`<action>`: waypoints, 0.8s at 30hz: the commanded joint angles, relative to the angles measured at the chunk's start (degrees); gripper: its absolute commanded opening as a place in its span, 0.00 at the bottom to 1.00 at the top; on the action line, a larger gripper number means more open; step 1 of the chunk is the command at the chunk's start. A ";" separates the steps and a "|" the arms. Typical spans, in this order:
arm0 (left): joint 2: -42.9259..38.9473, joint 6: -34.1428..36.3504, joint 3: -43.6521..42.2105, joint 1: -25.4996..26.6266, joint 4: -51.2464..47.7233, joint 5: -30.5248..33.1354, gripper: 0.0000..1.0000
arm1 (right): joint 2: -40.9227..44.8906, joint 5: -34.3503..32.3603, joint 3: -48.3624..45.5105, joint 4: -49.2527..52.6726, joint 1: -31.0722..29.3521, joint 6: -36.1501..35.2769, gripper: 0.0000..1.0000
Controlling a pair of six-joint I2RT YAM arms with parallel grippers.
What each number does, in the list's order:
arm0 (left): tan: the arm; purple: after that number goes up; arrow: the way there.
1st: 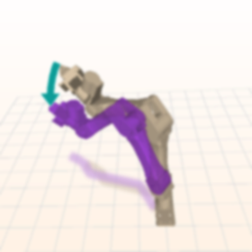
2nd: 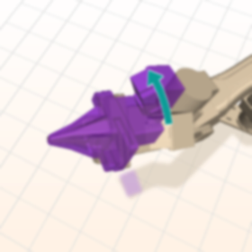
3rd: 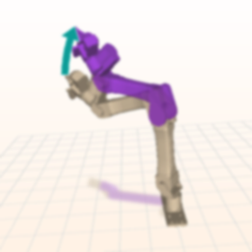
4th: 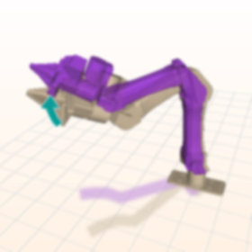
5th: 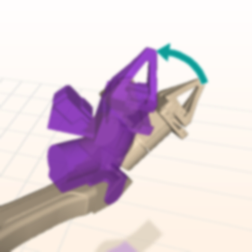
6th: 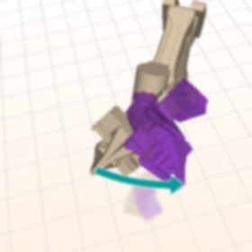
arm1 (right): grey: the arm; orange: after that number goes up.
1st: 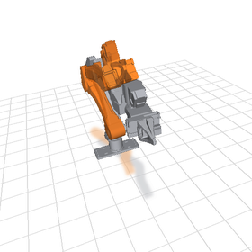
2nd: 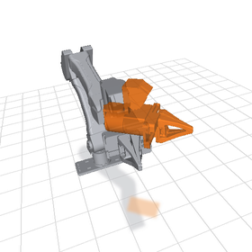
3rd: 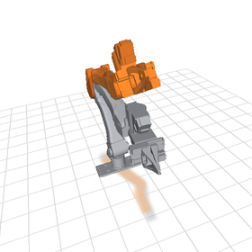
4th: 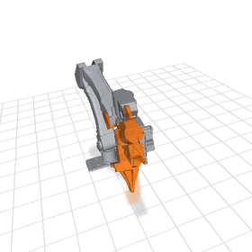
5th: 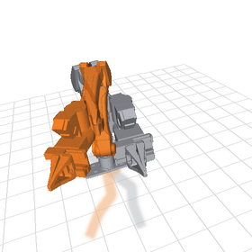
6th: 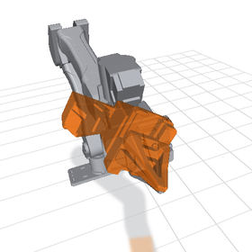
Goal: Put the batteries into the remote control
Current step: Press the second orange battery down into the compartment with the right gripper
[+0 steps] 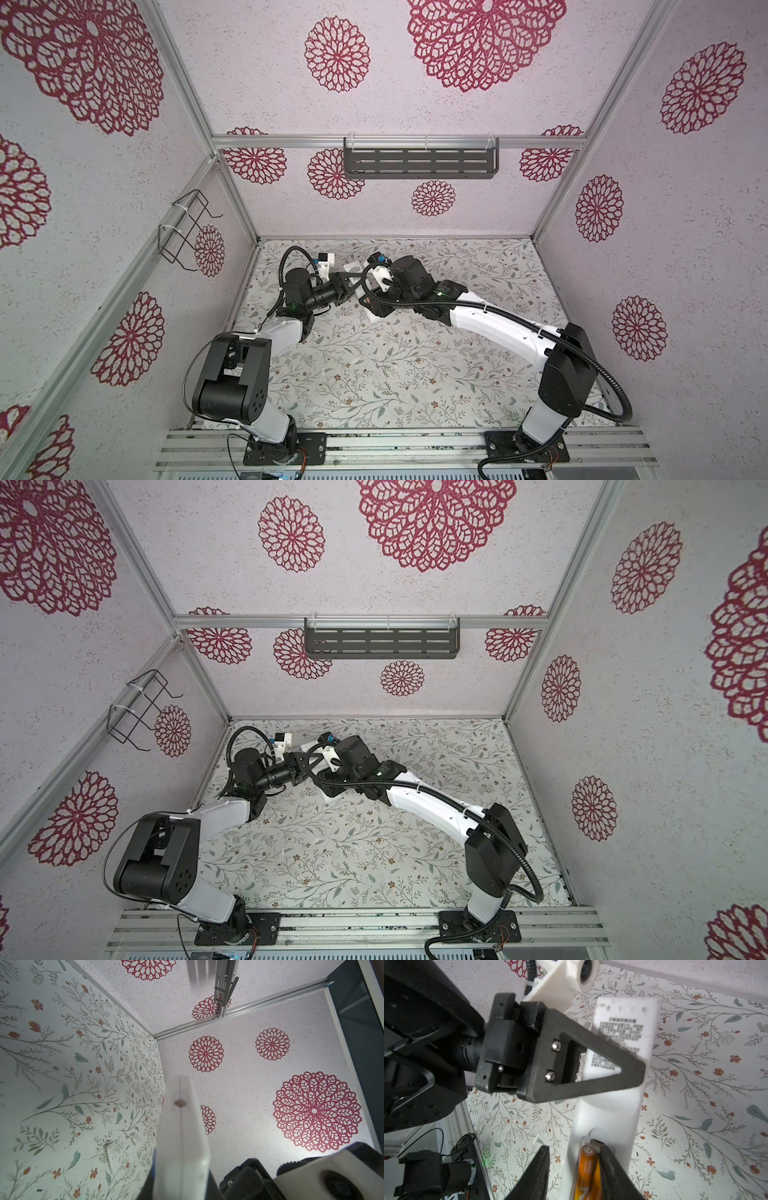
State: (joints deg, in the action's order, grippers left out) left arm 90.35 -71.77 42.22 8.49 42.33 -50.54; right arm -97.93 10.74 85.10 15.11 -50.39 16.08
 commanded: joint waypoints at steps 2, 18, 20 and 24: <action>-2.23 0.11 -0.12 0.21 1.53 -1.31 0.00 | 1.79 -2.30 2.69 1.82 0.20 -0.68 0.47; -3.64 3.52 0.49 0.23 -3.46 -2.62 0.00 | -1.18 4.23 17.17 21.05 0.19 -12.88 0.55; -4.52 5.76 0.84 0.30 -7.12 -3.28 0.00 | -3.54 5.05 22.06 28.28 0.05 -17.57 0.55; -7.03 12.97 1.70 0.34 -17.52 -3.59 0.00 | -8.80 2.04 31.26 40.97 -1.47 -25.61 0.54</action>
State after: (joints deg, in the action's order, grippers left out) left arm 85.97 -64.82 42.26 8.51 31.81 -52.56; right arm -104.27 13.58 111.48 43.27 -50.85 -0.69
